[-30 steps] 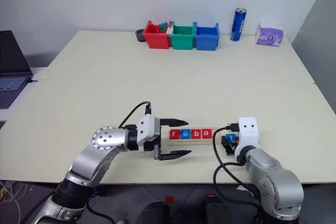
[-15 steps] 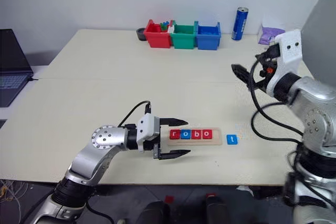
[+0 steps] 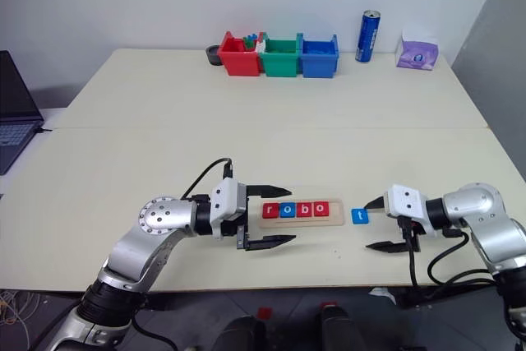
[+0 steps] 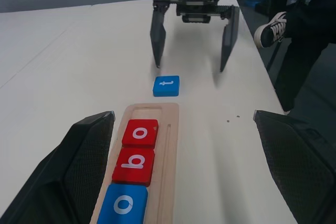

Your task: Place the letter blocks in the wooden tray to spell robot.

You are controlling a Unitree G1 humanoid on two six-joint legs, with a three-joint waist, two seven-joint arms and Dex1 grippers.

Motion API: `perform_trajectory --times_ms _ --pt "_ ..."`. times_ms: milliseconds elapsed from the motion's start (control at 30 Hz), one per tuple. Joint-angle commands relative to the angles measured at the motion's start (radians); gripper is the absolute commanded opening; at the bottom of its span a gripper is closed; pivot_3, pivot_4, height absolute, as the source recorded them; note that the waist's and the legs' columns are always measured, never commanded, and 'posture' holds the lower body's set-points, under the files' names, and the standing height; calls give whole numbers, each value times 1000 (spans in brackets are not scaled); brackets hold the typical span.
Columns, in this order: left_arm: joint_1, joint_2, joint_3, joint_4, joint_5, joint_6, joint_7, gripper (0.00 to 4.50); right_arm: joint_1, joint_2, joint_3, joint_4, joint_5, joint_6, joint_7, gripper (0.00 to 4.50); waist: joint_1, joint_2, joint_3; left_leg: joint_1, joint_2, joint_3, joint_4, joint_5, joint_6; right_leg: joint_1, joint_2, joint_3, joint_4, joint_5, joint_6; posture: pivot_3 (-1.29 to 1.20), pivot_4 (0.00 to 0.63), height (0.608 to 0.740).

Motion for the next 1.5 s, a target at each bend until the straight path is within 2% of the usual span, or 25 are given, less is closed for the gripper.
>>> perform_trajectory --times_ms 33,533,633,867,900,1167,1500 --pt "-1 6 17 -47 -17 -1 6 4500 -38 21 14 47 -20 -43 15 4490 5 0 0 0 0 0 0 0 0 0 0 0 0 0 0 0 150 740" --pt "15 23 6 -89 -38 1 -34 4500 -109 72 53 195 -88 -42 16 4490 9 0 0 -1 1 -1 0 0 0 0 -5 0 0 0 0 0 150 740" --pt "12 22 7 -84 -34 -1 -32 4500 -116 74 48 203 -87 -40 20 3871 9 0 0 -1 1 -1 0 0 0 0 -5 0 0 0 0 0 150 740" --pt "7 20 6 -75 -30 -7 -30 4500 -114 58 26 175 -69 -12 31 1521 9 0 0 -1 1 -1 0 0 0 0 -5 0 0 1 0 0 150 740" --pt "6 20 8 -74 -31 -6 -30 4500 -115 54 20 164 -63 -3 33 1450 9 0 0 -1 1 -1 0 0 0 0 -5 0 0 1 0 0 150 740" --pt "28 80 92 -68 -80 14 -46 4500 -173 86 5 -62 31 218 12 1451 4 1 0 0 2 -1 0 0 0 -1 -5 0 1 1 0 0 150 740" --pt "46 110 110 -73 -80 5 -46 4500 -204 153 72 53 -49 134 -5 1451 14 1 0 -3 -1 -1 1 0 0 -1 -7 -1 0 1 1 0 150 740"
